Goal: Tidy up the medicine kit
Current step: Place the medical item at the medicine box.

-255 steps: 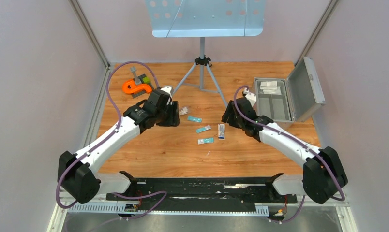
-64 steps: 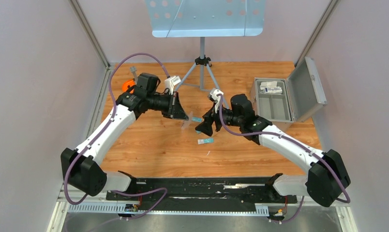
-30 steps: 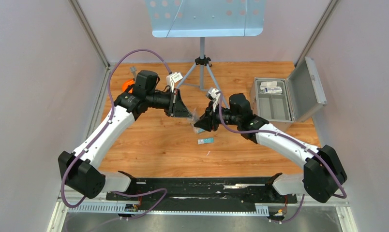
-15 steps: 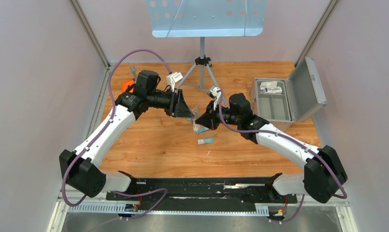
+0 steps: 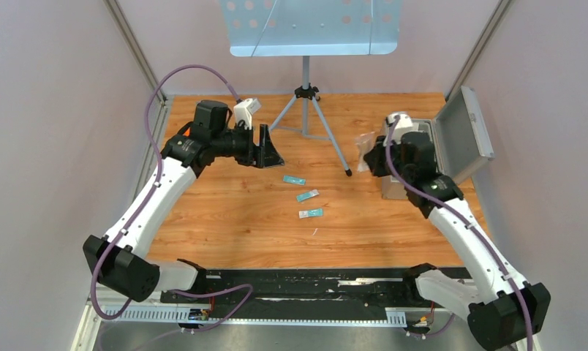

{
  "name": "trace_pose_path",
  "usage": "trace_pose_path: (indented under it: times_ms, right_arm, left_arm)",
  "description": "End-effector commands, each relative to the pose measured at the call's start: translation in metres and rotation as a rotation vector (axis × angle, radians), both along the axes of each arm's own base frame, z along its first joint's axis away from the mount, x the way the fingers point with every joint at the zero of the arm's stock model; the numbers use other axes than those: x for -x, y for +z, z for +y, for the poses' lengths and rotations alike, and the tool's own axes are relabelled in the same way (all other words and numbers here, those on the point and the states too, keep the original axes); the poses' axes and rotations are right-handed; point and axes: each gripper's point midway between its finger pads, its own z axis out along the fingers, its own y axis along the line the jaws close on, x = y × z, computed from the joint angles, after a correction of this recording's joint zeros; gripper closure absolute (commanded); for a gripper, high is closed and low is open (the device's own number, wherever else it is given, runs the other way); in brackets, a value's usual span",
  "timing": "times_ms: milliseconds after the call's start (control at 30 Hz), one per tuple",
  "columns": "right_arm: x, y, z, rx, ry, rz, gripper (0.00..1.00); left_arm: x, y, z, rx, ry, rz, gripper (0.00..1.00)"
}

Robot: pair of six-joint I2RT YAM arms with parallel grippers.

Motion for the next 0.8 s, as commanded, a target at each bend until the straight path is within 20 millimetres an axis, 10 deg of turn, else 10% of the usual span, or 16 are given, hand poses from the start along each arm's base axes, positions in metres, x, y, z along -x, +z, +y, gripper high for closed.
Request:
trace_pose_path:
  times_ms: [0,333,767]
  right_arm:
    - [-0.007,0.01,-0.075,0.034,-0.243,0.108,1.0]
    - [-0.06,-0.034,-0.14,0.088,-0.447,0.361,1.0]
    - [-0.065,-0.074,-0.166,0.228,-0.551,0.541,1.0]
  left_arm:
    - [-0.004,0.014,0.013,-0.017,0.049,-0.068,0.17]
    - [-0.003,0.001,0.01,-0.009,0.048,-0.02,0.19]
    - [-0.002,0.001,0.008,0.015,0.055,-0.013,0.19]
